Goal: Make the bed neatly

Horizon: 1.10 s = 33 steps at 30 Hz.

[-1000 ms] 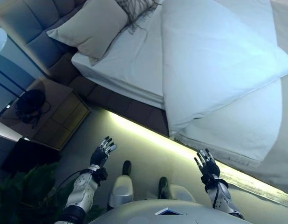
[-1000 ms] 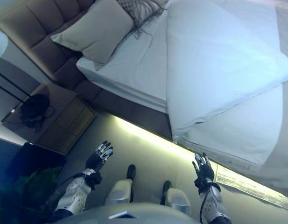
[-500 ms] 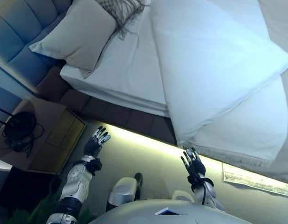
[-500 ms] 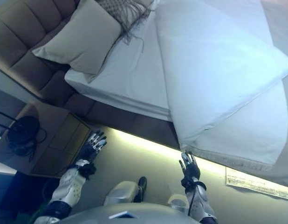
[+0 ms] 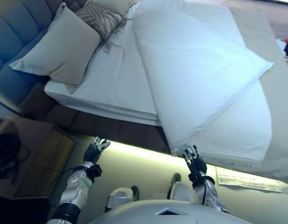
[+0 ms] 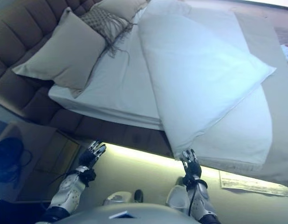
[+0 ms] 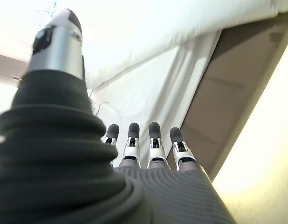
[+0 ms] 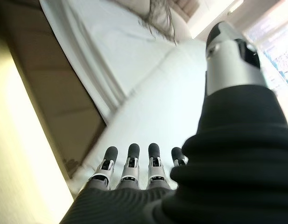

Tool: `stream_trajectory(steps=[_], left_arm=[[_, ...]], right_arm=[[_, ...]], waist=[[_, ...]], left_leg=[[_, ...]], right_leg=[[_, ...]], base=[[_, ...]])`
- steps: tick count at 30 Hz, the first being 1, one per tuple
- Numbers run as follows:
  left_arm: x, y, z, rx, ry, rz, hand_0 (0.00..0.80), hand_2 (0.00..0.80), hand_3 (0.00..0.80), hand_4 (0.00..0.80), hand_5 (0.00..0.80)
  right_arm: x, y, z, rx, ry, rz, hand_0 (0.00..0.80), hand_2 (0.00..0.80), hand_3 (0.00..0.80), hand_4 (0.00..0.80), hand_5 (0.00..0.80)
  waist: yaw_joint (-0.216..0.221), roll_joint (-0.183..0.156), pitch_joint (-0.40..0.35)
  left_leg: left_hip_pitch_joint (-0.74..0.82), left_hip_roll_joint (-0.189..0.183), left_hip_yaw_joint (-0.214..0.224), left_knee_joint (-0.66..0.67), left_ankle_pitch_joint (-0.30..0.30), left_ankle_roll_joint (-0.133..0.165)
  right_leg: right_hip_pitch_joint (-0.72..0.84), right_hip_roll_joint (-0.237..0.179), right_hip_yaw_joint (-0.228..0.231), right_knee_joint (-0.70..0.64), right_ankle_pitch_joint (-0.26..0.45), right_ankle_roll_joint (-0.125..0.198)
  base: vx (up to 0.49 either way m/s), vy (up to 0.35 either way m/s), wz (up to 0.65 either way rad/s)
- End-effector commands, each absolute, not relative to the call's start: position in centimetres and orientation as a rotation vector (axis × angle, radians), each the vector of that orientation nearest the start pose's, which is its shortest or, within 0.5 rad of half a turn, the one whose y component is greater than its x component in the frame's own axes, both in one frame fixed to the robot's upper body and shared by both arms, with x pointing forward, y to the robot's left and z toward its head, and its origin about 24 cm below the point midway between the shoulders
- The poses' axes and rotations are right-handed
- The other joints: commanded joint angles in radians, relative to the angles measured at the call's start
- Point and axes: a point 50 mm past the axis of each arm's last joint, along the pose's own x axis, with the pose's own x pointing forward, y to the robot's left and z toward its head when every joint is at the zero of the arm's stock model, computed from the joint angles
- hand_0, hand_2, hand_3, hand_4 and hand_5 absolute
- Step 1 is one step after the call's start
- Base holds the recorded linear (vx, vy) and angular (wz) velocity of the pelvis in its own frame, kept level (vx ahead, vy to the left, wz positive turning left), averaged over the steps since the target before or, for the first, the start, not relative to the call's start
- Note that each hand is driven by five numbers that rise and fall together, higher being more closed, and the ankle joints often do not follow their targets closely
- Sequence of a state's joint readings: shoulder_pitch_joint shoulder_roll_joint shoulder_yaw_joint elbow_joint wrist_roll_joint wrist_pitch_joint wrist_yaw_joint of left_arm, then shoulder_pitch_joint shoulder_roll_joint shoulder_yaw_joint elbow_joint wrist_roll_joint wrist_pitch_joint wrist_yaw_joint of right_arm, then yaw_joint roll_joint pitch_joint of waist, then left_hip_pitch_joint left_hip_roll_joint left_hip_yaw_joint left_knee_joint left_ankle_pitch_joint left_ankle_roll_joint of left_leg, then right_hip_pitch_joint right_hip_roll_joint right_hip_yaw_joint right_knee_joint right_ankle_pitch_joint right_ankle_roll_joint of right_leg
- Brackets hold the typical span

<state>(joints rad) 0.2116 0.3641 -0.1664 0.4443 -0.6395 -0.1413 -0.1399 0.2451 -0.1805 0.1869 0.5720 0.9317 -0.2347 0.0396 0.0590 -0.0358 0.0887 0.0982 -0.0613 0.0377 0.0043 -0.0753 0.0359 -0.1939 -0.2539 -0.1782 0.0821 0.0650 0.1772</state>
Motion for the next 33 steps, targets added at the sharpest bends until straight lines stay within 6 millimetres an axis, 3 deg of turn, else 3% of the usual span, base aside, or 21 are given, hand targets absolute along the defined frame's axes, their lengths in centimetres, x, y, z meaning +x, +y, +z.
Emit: stream_trajectory(steps=[1, 5, 9, 14, 18, 20, 22, 26, 29, 30, 33], left_arm=[[17.7, 24.1, -5.1, -0.195, 0.378, -0.008, 0.0, 0.0, 0.0, 0.0, 0.0], [17.2, 24.4, -5.2, -0.192, 0.388, -0.019, 0.0, 0.0, 0.0, 0.0, 0.0], [17.0, 24.4, -5.7, -0.204, 0.406, -0.004, 0.0, 0.0, 0.0, 0.0, 0.0], [17.1, 23.9, -5.7, -0.209, 0.399, -0.036, 0.0, 0.0, 0.0, 0.0, 0.0], [17.5, 22.9, -5.8, -0.228, 0.391, -0.026, 0.0, 0.0, 0.0, 0.0, 0.0], [17.5, 22.5, -5.9, -0.231, 0.392, -0.033, 0.0, 0.0, 0.0, 0.0, 0.0], [17.9, 21.8, -5.8, -0.227, 0.391, -0.051, 0.0, 0.0, 0.0, 0.0, 0.0], [17.9, 21.7, -6.0, -0.228, 0.419, -0.037, 0.0, 0.0, 0.0, 0.0, 0.0], [17.4, 21.7, -6.6, -0.218, 0.452, -0.051, 0.0, 0.0, 0.0, 0.0, 0.0], [17.4, 21.7, -6.6, -0.211, 0.454, -0.061, 0.0, 0.0, 0.0, 0.0, 0.0], [17.5, 22.0, -6.6, -0.201, 0.459, -0.095, 0.0, 0.0, 0.0, 0.0, 0.0]], right_arm=[[14.4, -19.7, -9.4, 0.658, 0.444, -0.275, 0.0, 0.0, 0.0, 0.0, 0.0], [13.6, -20.1, -9.7, 0.661, 0.46, -0.276, 0.0, 0.0, 0.0, 0.0, 0.0], [13.7, -20.1, -9.6, 0.654, 0.477, -0.263, 0.0, 0.0, 0.0, 0.0, 0.0], [14.0, -21.0, -9.6, 0.632, 0.506, -0.267, 0.0, 0.0, 0.0, 0.0, 0.0], [14.3, -22.1, -9.9, 0.581, 0.527, -0.284, 0.0, 0.0, 0.0, 0.0, 0.0], [14.4, -22.7, -10.0, 0.569, 0.527, -0.311, 0.0, 0.0, 0.0, 0.0, 0.0], [14.6, -23.8, -9.9, 0.573, 0.506, -0.36, 0.0, 0.0, 0.0, 0.0, 0.0], [15.0, -24.7, -9.8, 0.552, 0.492, -0.422, 0.0, 0.0, 0.0, 0.0, 0.0], [15.1, -25.5, -9.8, 0.523, 0.498, -0.455, 0.0, 0.0, 0.0, 0.0, 0.0], [15.1, -25.7, -9.8, 0.529, 0.496, -0.471, 0.0, 0.0, 0.0, 0.0, 0.0], [14.8, -26.8, -10.2, 0.542, 0.489, -0.529, 0.0, 0.0, 0.0, 0.0, 0.0]], waist=[[-0.003, 0.017, -0.008], [-0.009, 0.011, -0.023], [-0.025, 0.016, -0.034], [-0.058, 0.043, -0.036], [-0.053, 0.048, -0.02], [-0.053, 0.05, -0.008], [-0.048, 0.057, 0.013], [-0.003, 0.095, 0.04], [0.032, 0.117, 0.05], [0.038, 0.118, 0.054], [0.042, 0.117, 0.06]], left_leg=[[0.005, -0.06, -0.086, 0.044, -0.078, 0.053], [0.04, -0.05, -0.094, 0.073, -0.117, 0.048], [0.042, -0.006, -0.07, 0.132, -0.087, 0.023], [0.013, 0.089, -0.061, 0.278, 0.092, -0.046], [-0.073, 0.076, -0.071, 0.5, 0.198, -0.074], [-0.128, 0.093, -0.052, 0.543, 0.227, -0.082], [-0.183, 0.134, -0.034, 0.49, 0.232, -0.082], [-0.226, 0.165, -0.108, 0.25, 0.297, -0.111], [-0.267, 0.179, -0.107, 0.122, 0.327, -0.13], [-0.278, 0.176, -0.101, 0.125, 0.321, -0.131], [-0.288, 0.15, -0.074, 0.183, 0.212, -0.118]], right_leg=[[-0.02, 0.022, -0.013, -0.127, 0.219, 0.0], [-0.021, 0.02, -0.023, -0.104, 0.214, 0.005], [-0.007, 0.045, -0.03, -0.074, 0.176, -0.011], [0.019, 0.125, -0.011, -0.013, 0.066, -0.072], [0.066, 0.159, -0.01, 0.007, -0.003, -0.135], [0.081, 0.166, -0.015, 0.019, -0.021, -0.151], [0.099, 0.161, -0.032, 0.039, -0.046, -0.151], [0.155, 0.154, -0.027, 0.057, -0.103, -0.131], [0.202, 0.148, -0.042, 0.052, -0.136, -0.127], [0.208, 0.141, -0.046, 0.056, -0.144, -0.126], [0.213, 0.097, -0.056, 0.079, -0.151, -0.113]], base=[[0.29, -0.123, 0.41], [0.31, -0.171, 0.25], [0.283, -0.273, 0.08], [0.242, -0.293, 0.04], [0.175, -0.228, -0.09], [0.101, -0.105, -0.22], [0.099, -0.006, -0.17], [0.163, 0.125, 0.07], [0.166, 0.172, -0.27], [0.061, 0.157, -0.21], [0.093, 0.183, -0.04]])
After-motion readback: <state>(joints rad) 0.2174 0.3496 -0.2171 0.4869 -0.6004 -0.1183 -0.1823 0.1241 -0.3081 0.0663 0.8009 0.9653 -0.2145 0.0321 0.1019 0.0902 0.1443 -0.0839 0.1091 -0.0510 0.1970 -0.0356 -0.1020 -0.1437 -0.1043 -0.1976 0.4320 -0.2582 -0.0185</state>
